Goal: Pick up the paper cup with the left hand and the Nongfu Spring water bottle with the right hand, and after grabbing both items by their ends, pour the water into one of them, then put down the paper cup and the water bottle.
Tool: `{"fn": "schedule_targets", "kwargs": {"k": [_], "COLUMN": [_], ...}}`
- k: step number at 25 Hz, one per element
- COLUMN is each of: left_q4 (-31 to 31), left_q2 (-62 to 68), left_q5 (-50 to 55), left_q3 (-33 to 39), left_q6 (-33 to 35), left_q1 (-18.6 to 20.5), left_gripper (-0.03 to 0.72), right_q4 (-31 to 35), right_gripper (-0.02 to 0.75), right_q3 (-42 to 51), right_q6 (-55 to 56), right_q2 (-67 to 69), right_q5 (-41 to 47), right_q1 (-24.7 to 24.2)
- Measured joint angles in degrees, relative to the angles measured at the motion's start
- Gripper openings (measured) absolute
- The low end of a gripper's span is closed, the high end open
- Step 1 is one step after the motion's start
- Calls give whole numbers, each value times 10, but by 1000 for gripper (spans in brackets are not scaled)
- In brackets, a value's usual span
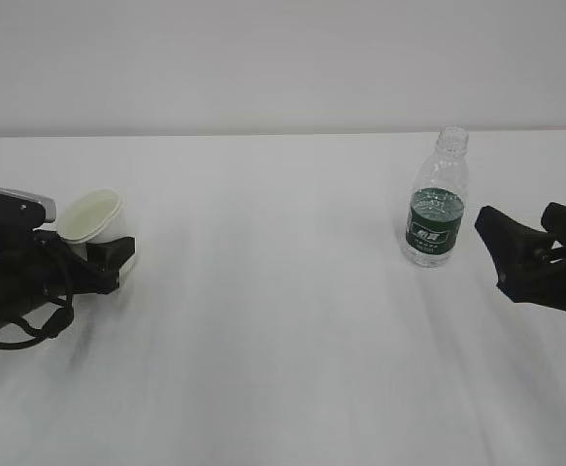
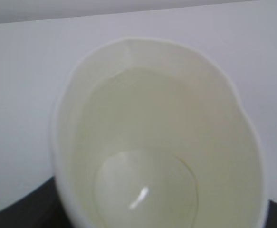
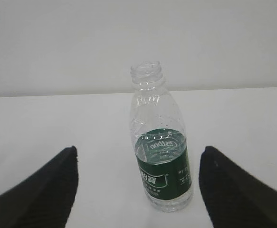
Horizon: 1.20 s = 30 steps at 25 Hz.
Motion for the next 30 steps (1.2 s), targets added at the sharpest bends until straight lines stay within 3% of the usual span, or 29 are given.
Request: {"fn": "schedule_targets", "kwargs": {"k": [10, 30], "left_q4": [18, 30], "left_q2": [0, 0], "left_q5": [-11, -16], "left_q3": [-1, 6], "left_q6": [0, 0], "left_q1": [0, 0], "left_gripper": [568, 617], "right_q4": [1, -4], "right_gripper": [592, 592], "right_q3": [0, 0], "right_q6": [3, 4], "right_q2": [0, 0], "right_q5": [0, 0], "right_q1": [0, 0]}}
